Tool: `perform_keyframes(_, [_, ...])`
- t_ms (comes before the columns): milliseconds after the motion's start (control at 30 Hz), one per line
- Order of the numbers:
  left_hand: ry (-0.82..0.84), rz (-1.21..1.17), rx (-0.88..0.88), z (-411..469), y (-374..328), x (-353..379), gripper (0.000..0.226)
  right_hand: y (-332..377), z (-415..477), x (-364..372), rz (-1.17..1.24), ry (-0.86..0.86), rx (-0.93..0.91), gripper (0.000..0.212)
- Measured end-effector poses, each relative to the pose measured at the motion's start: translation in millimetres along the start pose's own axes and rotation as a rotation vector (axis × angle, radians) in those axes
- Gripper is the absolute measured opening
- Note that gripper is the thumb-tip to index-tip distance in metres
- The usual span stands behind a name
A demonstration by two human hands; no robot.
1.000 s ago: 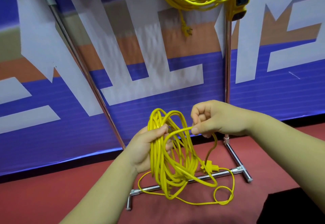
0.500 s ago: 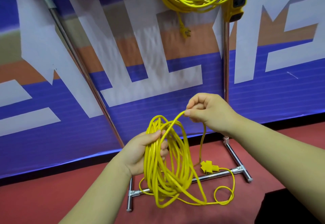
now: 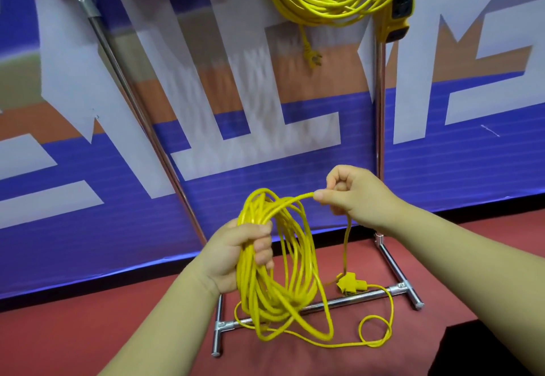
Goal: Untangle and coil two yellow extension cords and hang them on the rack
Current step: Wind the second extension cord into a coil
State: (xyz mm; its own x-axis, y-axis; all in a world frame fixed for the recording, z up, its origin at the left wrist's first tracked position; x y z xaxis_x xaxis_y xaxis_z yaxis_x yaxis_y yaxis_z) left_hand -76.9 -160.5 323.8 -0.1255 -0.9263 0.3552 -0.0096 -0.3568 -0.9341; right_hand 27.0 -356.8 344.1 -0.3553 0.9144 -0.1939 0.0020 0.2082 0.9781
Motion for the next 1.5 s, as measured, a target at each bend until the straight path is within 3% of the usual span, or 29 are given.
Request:
perform_keyframes(133, [-0.135, -0.117, 0.167, 6, -28, -21, 0.049, -12, -7, 23, -0.035, 0.279, 0.088, 0.019])
perform_keyframes(333, [-0.163, -0.136, 0.223, 5, -38, -38, 0.047, -14, -14, 36, -0.097, 0.363, 0.107, 0.013])
perform_keyframes(500, [-0.184, -0.084, 0.146, 7, -13, -33, 0.008, -7, -14, 38, 0.111, 0.26, 0.136, 0.016])
perform_keyframes(633, [-0.225, -0.055, 0.12, 11, -3, -28, 0.01, -3, -13, 39, 0.271, 0.198, 0.175, 0.019])
perform_keyframes(800, [-0.284, 0.225, 0.09, 11, 23, -15, 0.019, 6, -13, 41, 0.326, 0.161, 0.192, 0.02])
perform_keyframes(900, [-0.264, 0.266, 0.037, 12, 40, -10, 0.03, 10, -15, 44, 0.344, 0.128, 0.196, 0.018])
perform_keyframes(1000, [-0.23, 0.268, 0.007, 14, 53, 0, 0.02, 10, -15, 50, 0.479, 0.117, 0.224, 0.017])
perform_keyframes(1133, [-0.152, 0.278, 0.023, 18, 58, 17, 0.028, 8, -11, 51, 0.551, 0.051, 0.227, 0.016])
perform_keyframes(1400, [-0.169, 0.245, 0.098, 20, 28, 11, 0.022, 9, -10, 11, 0.421, -0.084, 0.067, 0.021])
perform_keyframes(1500, [-0.162, 0.156, 0.146, 17, 2, 9, 0.018, -8, -7, 15, 0.277, 0.015, 0.081, 0.028])
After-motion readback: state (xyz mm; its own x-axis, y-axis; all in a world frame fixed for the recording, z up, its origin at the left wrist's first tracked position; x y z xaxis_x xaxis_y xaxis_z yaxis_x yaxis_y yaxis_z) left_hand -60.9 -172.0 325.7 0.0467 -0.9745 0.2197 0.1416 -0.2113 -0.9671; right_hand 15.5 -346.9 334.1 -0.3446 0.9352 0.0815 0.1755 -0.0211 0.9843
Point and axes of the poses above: each hand's wrist, its own z-axis towards the middle knuckle, its own x-axis out of the palm, y = z × x, the point moved 6 cm from there along z, towards the middle knuckle, and after that the axes turned 15 degrees about x, right-handed, at the moved point
